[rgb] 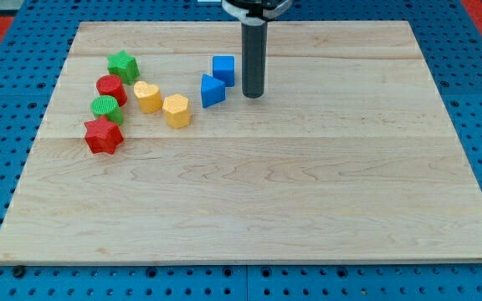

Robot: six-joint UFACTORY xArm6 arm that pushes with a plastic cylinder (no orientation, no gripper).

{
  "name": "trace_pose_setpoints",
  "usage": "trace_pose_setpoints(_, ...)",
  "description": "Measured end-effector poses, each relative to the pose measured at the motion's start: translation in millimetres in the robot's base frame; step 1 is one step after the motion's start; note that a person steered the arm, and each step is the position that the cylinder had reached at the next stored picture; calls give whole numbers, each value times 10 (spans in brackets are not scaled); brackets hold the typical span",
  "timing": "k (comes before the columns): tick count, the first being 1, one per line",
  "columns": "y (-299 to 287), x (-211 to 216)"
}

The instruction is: Move the blue cube to the top right of the triangle

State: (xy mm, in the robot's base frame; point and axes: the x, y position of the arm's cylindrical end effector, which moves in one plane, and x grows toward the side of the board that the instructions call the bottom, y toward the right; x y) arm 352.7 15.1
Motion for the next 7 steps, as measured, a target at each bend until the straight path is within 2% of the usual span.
trace_pose_setpoints(1, -698, 0)
trace_pose_setpoints(2, -798, -107)
trace_pose_setpoints(3, 109, -354)
trace_pose_setpoints(5, 565, -960)
trace_pose_setpoints(6, -270, -885)
trace_pose_setpoints(7, -1168, -478)
